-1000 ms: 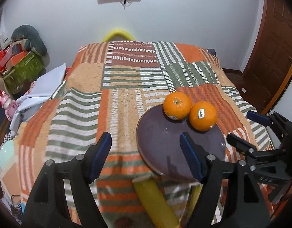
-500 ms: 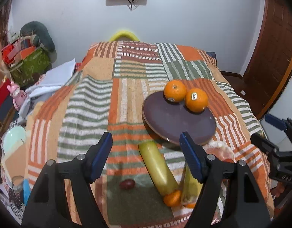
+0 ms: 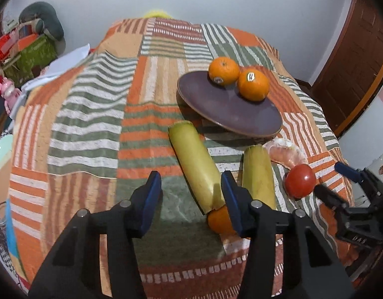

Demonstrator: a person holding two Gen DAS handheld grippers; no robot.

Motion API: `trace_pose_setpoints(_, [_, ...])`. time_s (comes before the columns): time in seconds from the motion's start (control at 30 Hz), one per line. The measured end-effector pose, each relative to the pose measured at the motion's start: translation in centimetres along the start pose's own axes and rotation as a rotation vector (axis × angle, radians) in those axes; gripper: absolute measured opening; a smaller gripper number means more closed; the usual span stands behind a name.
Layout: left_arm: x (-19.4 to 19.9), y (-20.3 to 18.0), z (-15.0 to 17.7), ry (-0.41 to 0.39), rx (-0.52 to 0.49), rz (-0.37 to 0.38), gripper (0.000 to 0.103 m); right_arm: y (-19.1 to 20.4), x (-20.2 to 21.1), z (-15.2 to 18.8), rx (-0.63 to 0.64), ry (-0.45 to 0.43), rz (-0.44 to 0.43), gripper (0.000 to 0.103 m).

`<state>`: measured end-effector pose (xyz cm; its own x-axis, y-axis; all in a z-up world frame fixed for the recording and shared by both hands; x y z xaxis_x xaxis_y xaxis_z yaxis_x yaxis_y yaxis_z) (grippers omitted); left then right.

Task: Organize fruits
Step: 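Grasp the yellow cylinder with the left tool while the right tool grasps the red fruit, then lower the yellow cylinder onto the plate with the left tool while the right tool follows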

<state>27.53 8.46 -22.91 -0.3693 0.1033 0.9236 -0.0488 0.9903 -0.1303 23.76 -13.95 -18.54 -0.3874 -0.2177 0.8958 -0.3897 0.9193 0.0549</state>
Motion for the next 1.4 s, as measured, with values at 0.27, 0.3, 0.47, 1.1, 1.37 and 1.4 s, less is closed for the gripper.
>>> trace_pose_setpoints(0.27, [-3.1, -0.8, -1.6, 0.050, -0.037, 0.013, 0.050, 0.9, -2.3, 0.2, 0.005, 0.035, -0.005, 0.082])
trace_pose_setpoints(0.3, [-3.3, -0.9, -1.8, 0.053, -0.042, 0.006, 0.050, 1.0, -2.5, 0.2, 0.004, 0.037, -0.008, 0.082])
trace_pose_setpoints(0.47, [-5.0, -0.7, -3.0, 0.083, 0.001, 0.041, 0.050, 1.4, -3.0, 0.1, 0.014, 0.054, -0.045, 0.068])
trace_pose_setpoints(1.1, [-3.4, 2.1, -1.3, 0.113, -0.057, 0.037, 0.042, 0.4, -1.4, -0.3, -0.034, 0.021, -0.130, 0.047])
trace_pose_setpoints(1.37, [-4.8, 2.2, -2.8, 0.119, -0.003, 0.023, 0.040, -0.1, -0.9, -1.0, -0.029, 0.009, -0.116, 0.047])
trace_pose_setpoints(1.4, [-4.8, 2.3, -2.8, 0.118, 0.003, 0.025, 0.039, -0.1, -0.8, -1.1, -0.028, 0.007, -0.114, 0.047])
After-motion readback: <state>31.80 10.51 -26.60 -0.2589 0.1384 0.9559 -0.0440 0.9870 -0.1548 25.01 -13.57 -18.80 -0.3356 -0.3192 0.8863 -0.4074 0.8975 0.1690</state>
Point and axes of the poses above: each gripper's, at about its wrist camera, not at the fingertips, and x roughly against the way its jaws point, y to its left, z to its underside, the point moved 3 cm from there along -x, roughly the way its jaws point, and after that the axes turned 14 degrees about y, right-handed, at the moved point
